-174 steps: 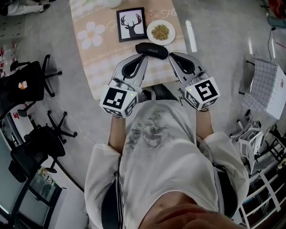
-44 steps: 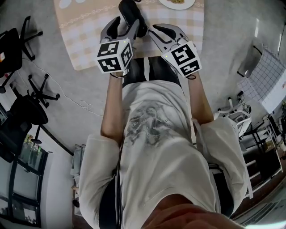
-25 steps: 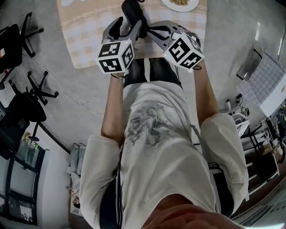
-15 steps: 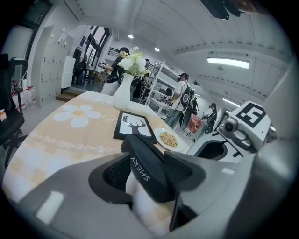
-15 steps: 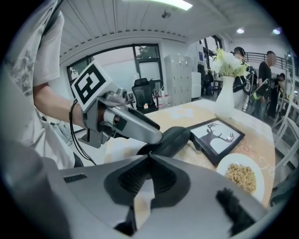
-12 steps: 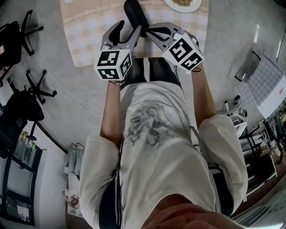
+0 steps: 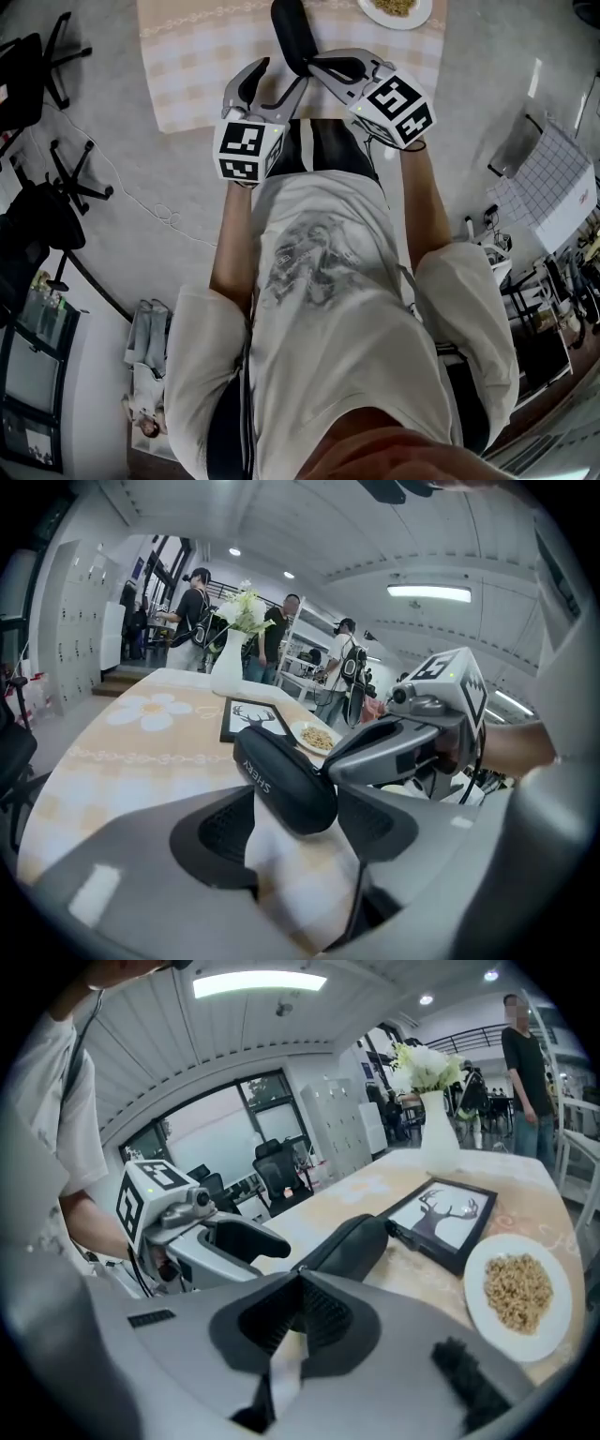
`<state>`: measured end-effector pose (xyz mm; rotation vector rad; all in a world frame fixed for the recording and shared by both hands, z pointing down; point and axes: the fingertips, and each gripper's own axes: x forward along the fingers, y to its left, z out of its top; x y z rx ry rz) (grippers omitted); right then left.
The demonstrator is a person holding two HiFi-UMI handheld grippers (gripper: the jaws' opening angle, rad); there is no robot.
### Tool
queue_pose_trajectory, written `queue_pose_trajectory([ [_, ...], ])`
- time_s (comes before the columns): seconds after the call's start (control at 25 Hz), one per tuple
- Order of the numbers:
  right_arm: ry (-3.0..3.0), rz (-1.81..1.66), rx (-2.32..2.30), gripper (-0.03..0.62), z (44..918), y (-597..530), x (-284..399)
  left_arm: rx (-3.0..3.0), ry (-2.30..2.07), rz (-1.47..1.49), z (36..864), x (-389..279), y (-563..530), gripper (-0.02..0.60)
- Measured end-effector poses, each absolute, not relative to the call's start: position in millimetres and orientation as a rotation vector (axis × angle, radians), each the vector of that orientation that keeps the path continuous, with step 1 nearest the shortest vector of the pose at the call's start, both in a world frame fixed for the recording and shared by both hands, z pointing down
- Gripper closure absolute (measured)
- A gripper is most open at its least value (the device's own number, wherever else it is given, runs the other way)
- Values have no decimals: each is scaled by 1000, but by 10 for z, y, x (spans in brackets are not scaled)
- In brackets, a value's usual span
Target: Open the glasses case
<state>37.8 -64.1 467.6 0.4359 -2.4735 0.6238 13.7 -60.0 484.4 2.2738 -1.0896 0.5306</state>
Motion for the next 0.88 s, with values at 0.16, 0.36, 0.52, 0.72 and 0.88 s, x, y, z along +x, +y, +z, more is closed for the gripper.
queue_pose_trajectory([
  [0.16, -2498, 674, 441, 576, 4629, -645, 248, 2296, -1078, 580, 4868, 126, -539, 270],
  [0.36, -2523, 749, 440, 576, 4567, -639, 52, 2306, -1100, 623, 4925, 80, -523, 232],
  [0.52, -2528, 815, 445, 577, 4559, -599, -116, 2285, -1158, 634, 4978, -40, -564, 222],
  [0.72, -2543, 891, 436, 576, 4517, -546, -218, 2268, -1232, 670, 5009, -199, -602, 222],
  [0.88, -2545, 925, 439, 577, 4501, -515, -294, 2267, -1267, 687, 5011, -318, -587, 230],
])
